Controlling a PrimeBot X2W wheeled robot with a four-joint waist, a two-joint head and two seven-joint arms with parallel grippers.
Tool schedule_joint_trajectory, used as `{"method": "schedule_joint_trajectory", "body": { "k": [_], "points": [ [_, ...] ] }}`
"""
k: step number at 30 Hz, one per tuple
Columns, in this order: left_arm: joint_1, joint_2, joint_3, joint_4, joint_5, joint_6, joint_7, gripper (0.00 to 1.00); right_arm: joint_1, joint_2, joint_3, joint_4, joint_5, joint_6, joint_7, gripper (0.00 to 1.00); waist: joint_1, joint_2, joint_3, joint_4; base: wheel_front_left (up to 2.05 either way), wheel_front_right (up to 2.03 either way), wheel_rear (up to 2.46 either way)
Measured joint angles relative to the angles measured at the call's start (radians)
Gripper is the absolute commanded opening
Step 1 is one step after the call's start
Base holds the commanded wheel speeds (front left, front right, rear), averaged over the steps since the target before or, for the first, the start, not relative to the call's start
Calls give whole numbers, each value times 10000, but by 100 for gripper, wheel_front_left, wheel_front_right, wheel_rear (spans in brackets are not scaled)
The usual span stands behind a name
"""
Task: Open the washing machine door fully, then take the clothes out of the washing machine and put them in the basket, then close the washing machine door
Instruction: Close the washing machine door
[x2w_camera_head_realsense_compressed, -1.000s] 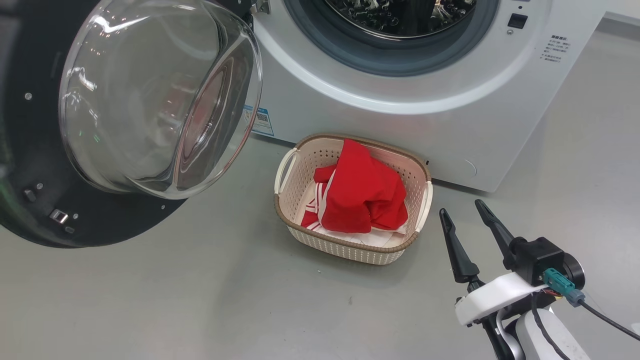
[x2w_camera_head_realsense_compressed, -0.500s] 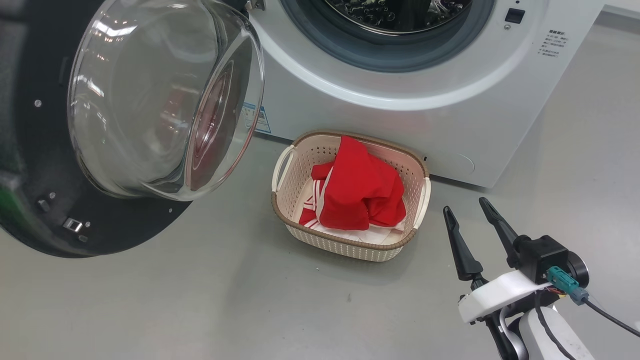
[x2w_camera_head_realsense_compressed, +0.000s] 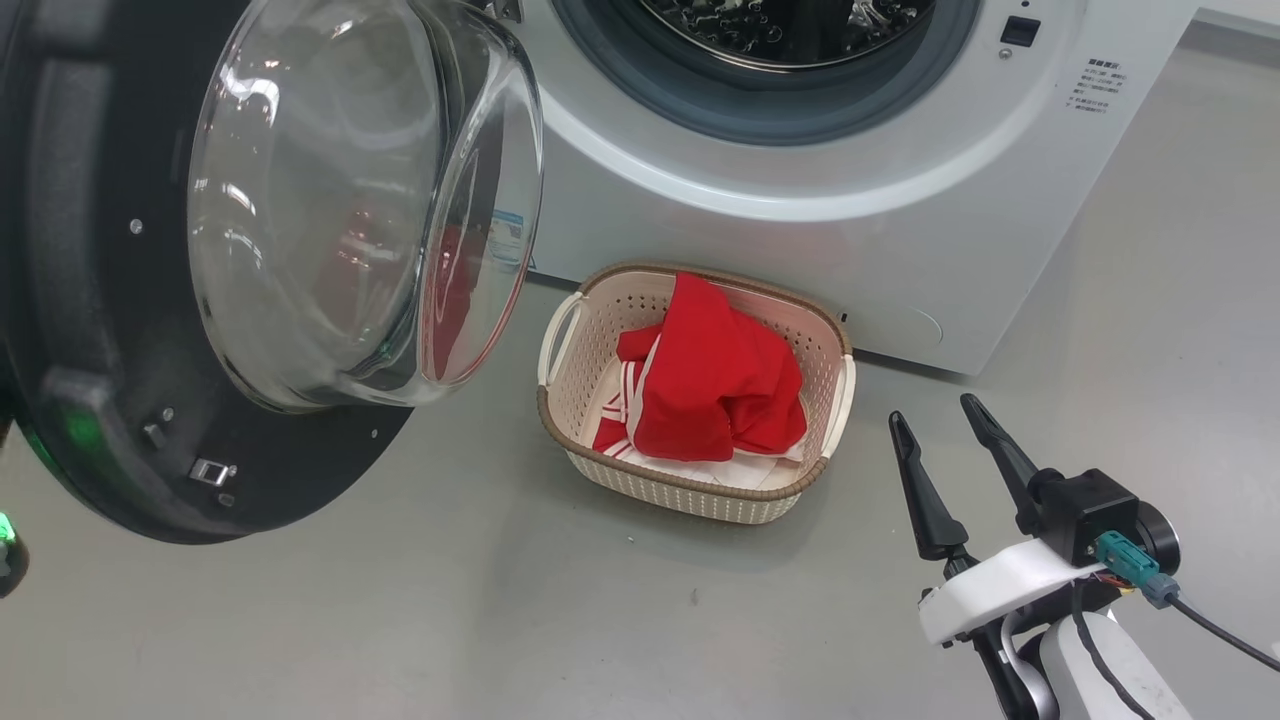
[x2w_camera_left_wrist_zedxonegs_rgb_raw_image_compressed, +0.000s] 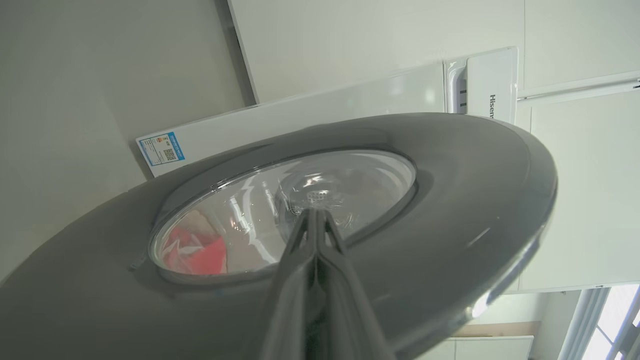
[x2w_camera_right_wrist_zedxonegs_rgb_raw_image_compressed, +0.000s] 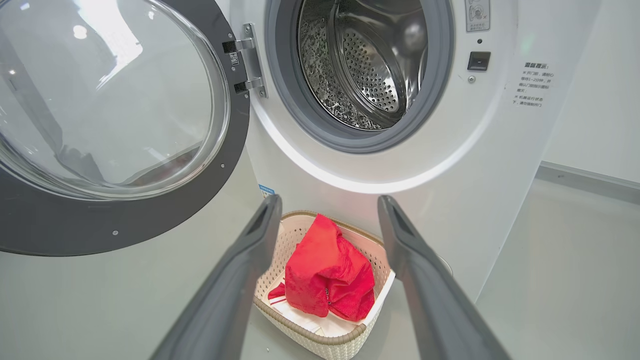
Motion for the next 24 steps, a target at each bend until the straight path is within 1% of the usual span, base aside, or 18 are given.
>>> {"method": "schedule_joint_trajectory", "body": {
  "k": [5, 11, 13, 24],
  "points": [
    [340, -36, -73, -288, -167, -88, 548, 0, 0, 0, -4, 2, 0, -4, 0, 100, 0, 0, -20, -52, 0, 0, 0],
    [775, -157, -293, -991, -443, -180, 1338, 0, -1, 4, 19, 15, 2, -4, 0, 100, 0, 0, -56, -163, 0, 0, 0],
    [969, -219, -305, -1241, -711, -186, 1553, 0, -2, 23, 54, 31, 10, -4, 0, 100, 0, 0, -68, -237, 0, 0, 0],
    [1762, -566, -763, -2828, -1145, -259, 2627, 0, -37, 79, 65, 36, 27, -6, 0, 100, 0, 0, -54, -723, 0, 0, 0]
  ]
}}
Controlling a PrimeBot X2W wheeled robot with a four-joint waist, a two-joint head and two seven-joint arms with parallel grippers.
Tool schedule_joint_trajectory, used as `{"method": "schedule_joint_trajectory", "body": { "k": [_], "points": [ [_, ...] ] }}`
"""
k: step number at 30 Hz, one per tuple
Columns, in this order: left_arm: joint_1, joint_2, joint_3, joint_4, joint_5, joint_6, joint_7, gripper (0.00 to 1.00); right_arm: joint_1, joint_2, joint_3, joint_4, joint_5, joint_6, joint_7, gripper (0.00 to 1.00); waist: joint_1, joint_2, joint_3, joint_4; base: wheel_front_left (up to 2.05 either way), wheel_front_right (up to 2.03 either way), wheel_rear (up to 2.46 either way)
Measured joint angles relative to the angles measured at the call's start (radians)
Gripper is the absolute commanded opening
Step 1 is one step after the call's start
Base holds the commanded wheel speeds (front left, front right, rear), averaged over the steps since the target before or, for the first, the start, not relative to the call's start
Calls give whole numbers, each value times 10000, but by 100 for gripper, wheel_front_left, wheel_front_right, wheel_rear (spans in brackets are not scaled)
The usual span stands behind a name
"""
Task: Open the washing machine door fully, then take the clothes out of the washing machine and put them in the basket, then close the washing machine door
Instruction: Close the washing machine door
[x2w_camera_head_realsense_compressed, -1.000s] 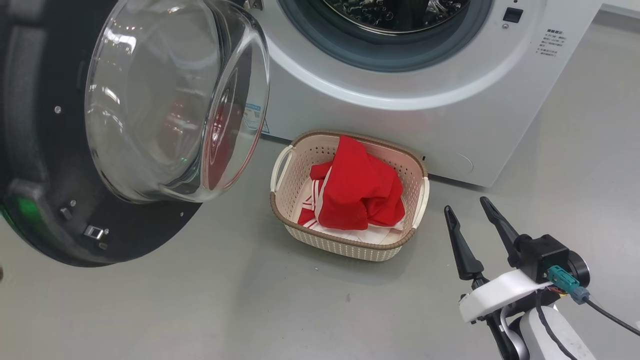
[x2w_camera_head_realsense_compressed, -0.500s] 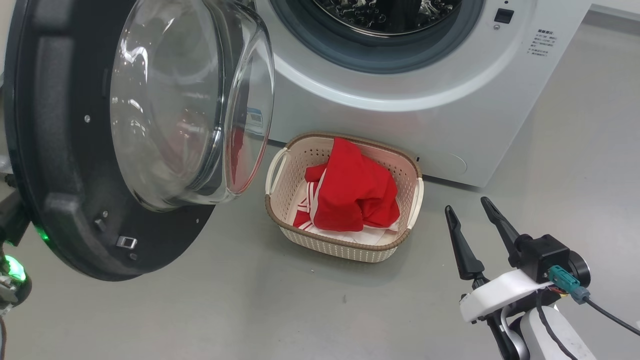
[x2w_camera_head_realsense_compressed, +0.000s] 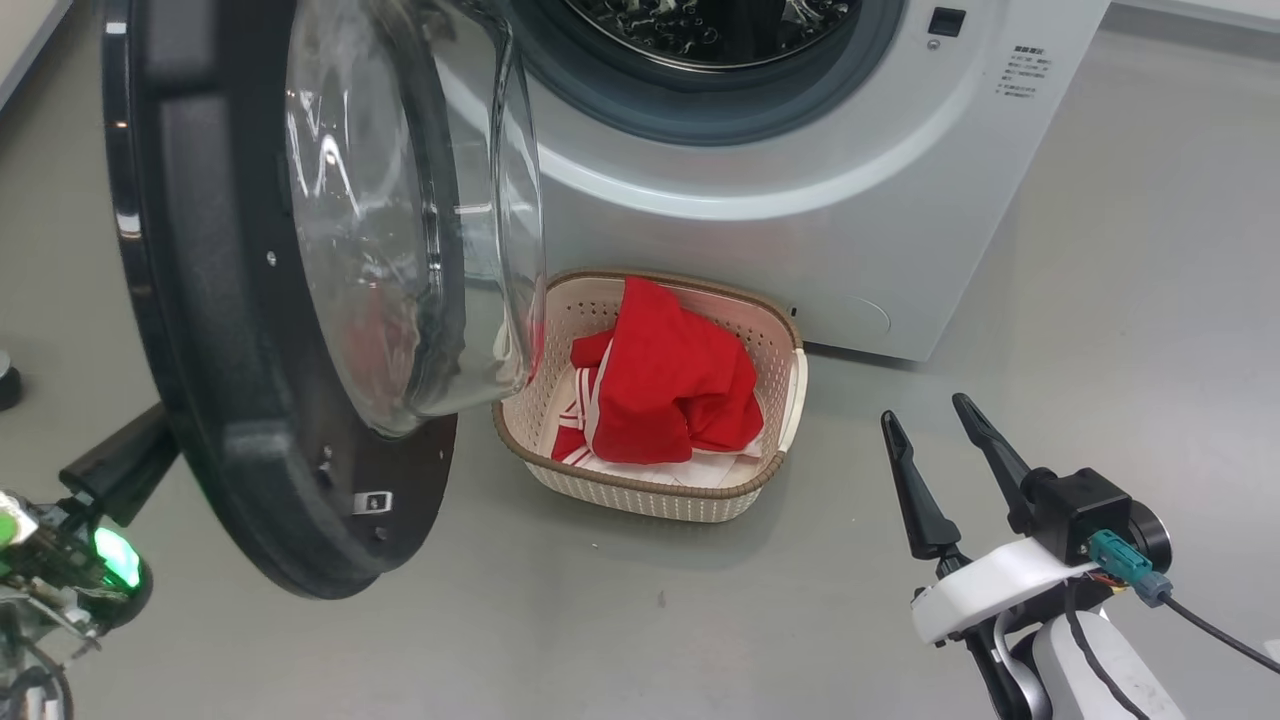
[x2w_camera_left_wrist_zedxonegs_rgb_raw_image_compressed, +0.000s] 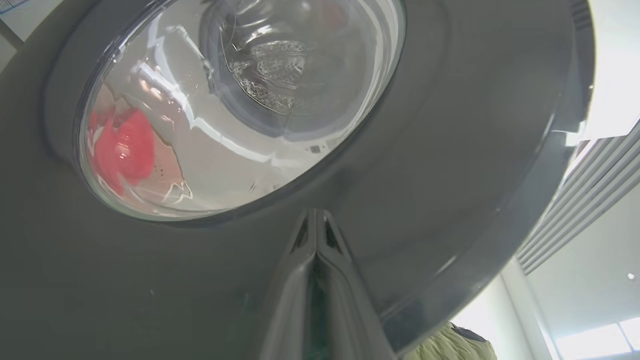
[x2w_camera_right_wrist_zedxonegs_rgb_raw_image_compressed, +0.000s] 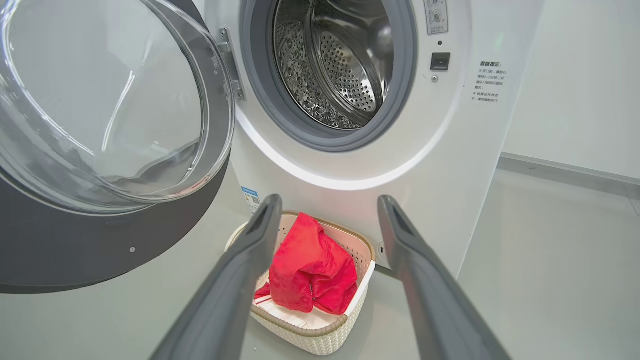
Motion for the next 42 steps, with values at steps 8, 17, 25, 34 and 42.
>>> {"method": "schedule_joint_trajectory", "body": {
  "k": [8, 17, 25, 34, 42],
  "points": [
    [431, -192, -474, -1001, -151, -6, 637, 0, -97, 46, 38, 0, 61, -2, -2, 100, 0, 0, 57, -433, 0, 0, 0],
    [586, -284, -637, -1751, -255, -6, 947, 0, -299, 125, 111, -10, 75, -2, -2, 100, -1, 0, 184, -987, 0, 0, 0],
    [614, -339, -692, -2345, -372, -2, 1060, 0, -405, 176, 150, -13, 155, -79, -2, 100, -1, 0, 371, -1698, 0, 0, 0],
    [588, -360, -899, -2696, -395, 136, 1118, 0, -623, 199, 178, -56, 217, -81, -2, 100, -1, 0, 622, -2595, 0, 0, 0],
    [270, -364, -974, -2683, -339, 510, 1045, 0, -779, 217, 263, -173, 341, -79, -2, 100, -1, 0, 864, -3361, 0, 0, 0]
  ]
}}
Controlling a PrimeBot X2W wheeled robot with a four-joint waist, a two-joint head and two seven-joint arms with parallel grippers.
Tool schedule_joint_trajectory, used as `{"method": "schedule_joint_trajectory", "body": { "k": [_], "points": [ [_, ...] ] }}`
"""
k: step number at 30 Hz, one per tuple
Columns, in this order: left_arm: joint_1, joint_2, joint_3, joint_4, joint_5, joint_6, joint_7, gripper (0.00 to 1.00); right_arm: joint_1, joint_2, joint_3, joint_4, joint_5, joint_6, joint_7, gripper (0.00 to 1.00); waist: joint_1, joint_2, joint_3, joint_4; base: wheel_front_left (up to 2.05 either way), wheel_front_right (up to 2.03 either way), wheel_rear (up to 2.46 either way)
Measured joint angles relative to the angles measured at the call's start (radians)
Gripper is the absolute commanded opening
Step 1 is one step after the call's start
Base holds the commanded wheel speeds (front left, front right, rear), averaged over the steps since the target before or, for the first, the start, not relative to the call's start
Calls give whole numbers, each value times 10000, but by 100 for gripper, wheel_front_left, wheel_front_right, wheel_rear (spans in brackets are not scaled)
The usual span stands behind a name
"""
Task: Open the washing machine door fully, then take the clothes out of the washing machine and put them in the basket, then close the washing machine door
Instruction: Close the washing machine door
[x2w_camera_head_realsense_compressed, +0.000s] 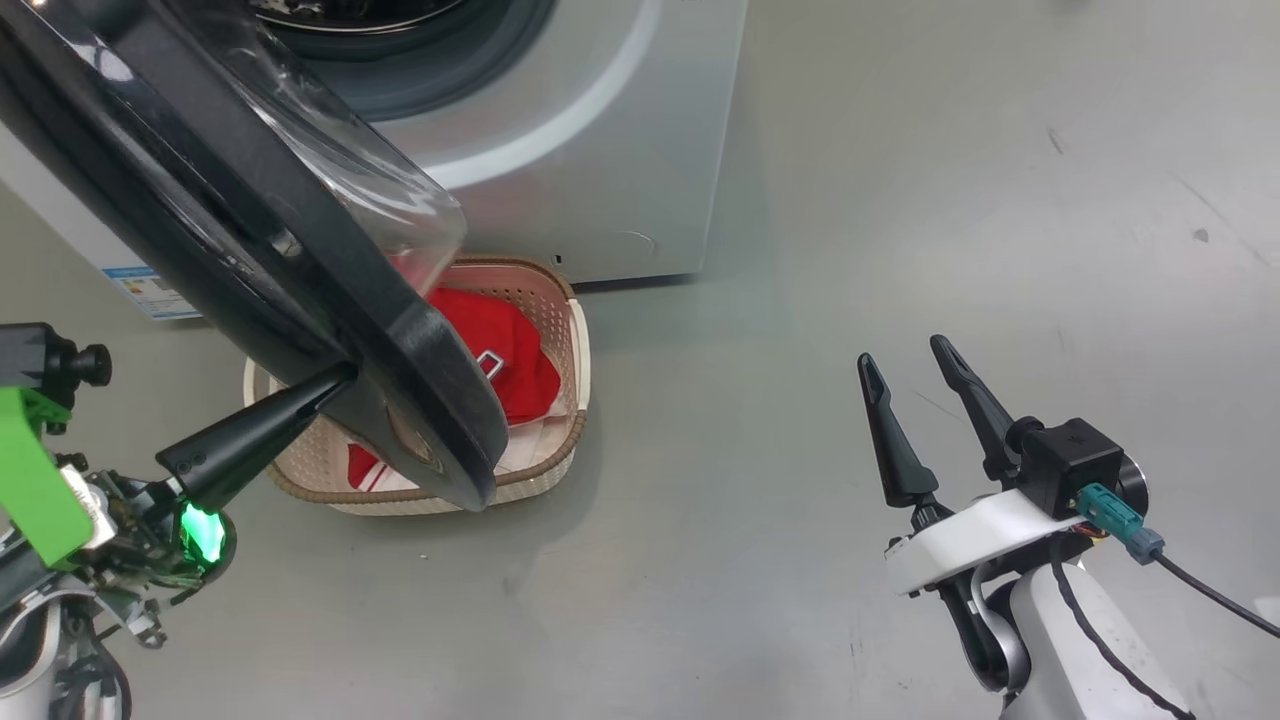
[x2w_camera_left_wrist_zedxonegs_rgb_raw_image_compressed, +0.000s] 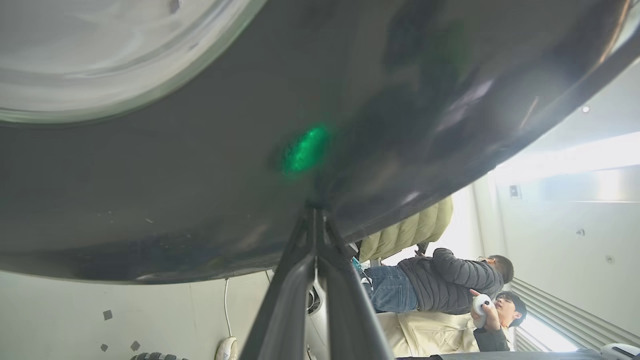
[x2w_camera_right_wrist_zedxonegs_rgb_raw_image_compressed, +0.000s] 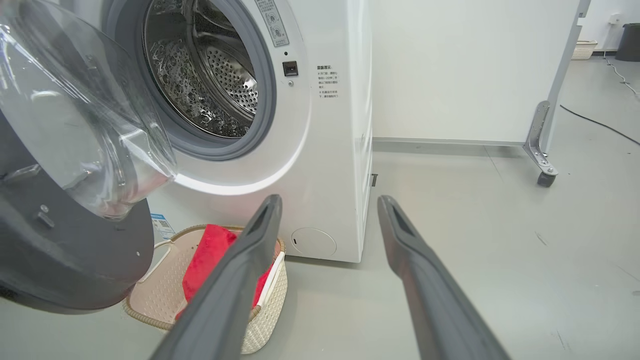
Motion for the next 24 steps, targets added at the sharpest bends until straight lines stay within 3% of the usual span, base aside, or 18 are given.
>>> {"method": "schedule_joint_trajectory", "body": {
  "k": [24],
  "points": [
    [-3074, -59, -230, 846, 163, 1522, -698, 0, -646, 61, 408, -360, 297, 17, 0, 100, 0, 0, 1216, -1746, 0, 0, 0]
  ]
}}
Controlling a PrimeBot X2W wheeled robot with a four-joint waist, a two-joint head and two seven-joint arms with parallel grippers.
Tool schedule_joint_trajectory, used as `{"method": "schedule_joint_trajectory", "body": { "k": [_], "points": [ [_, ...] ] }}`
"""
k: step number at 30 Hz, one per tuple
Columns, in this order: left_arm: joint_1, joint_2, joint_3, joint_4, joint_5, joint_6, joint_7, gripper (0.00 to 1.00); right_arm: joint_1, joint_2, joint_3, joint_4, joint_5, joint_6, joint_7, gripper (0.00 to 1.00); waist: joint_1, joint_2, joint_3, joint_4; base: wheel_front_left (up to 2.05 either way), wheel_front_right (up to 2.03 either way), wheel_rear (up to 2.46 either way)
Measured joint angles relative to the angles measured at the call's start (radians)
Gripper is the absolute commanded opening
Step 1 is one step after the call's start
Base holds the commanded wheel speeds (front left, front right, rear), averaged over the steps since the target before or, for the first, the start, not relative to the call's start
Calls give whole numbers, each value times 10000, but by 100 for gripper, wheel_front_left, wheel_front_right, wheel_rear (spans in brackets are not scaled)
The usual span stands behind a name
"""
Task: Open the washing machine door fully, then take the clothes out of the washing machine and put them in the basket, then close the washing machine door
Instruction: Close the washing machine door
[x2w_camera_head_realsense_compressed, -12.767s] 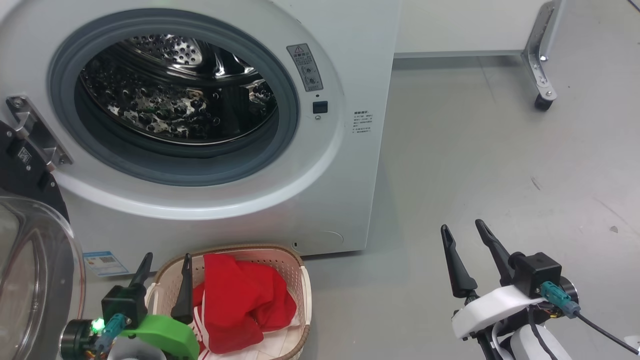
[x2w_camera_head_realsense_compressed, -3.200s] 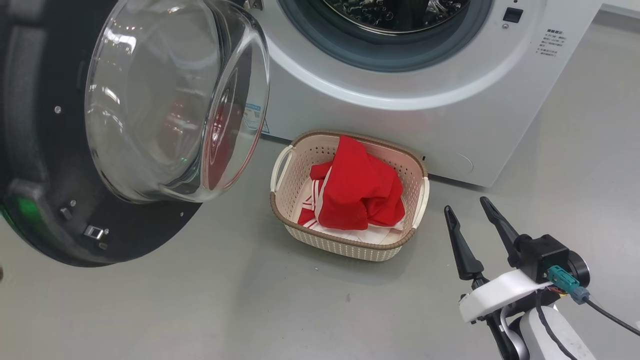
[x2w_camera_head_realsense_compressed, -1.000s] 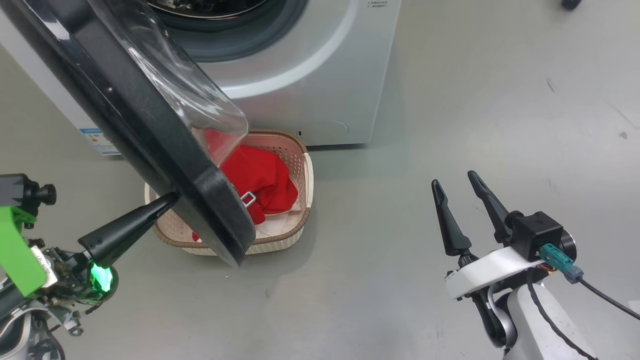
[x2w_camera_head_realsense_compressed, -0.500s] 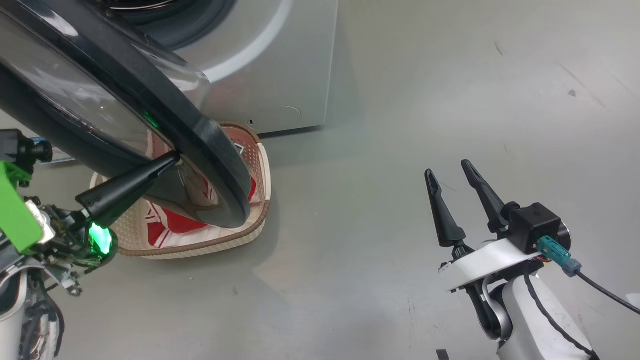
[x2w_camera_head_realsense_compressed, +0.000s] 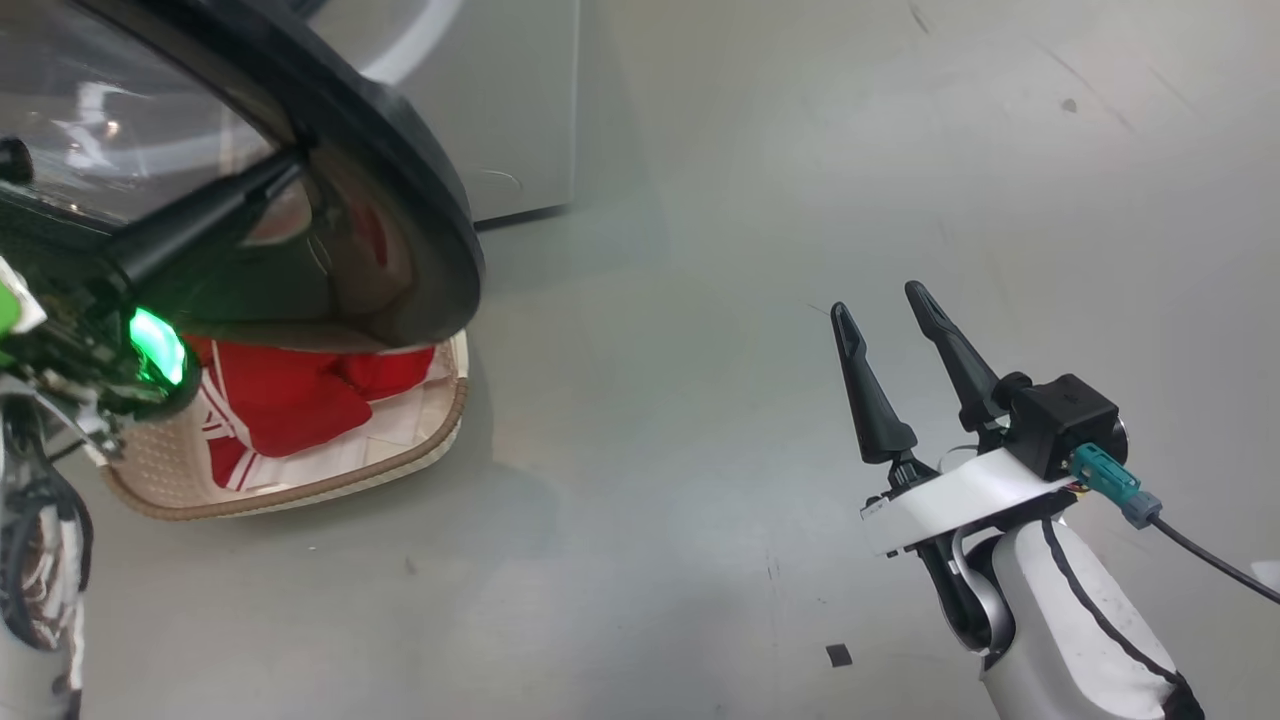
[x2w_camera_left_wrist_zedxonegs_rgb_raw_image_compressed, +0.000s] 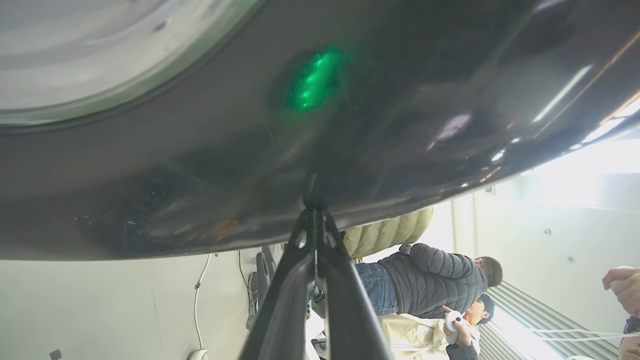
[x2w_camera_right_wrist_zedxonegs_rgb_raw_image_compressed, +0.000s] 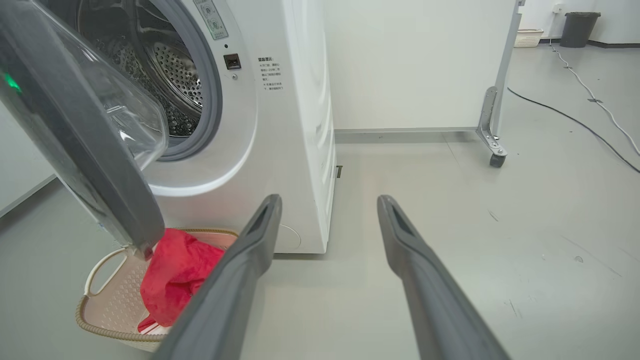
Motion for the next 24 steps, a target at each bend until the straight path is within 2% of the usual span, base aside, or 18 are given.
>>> {"method": "schedule_joint_trajectory", "body": {
  "k": [13, 19, 24],
  "points": [
    [-1971, 8, 84, 1108, 174, 221, -717, 0, -406, 12, 430, -303, 677, -19, 0, 100, 0, 0, 703, -897, 0, 0, 0],
    [-2676, -136, 98, 1749, 230, 249, -1114, 0, -524, 25, 474, -318, 767, -117, 0, 100, 0, 0, 886, -1118, 0, 0, 0],
    [-3035, -161, 98, 2199, 692, 249, -1421, 0, -563, 35, 562, -322, 890, -186, 0, 100, 0, 0, 925, -1195, 0, 0, 0]
  ]
}}
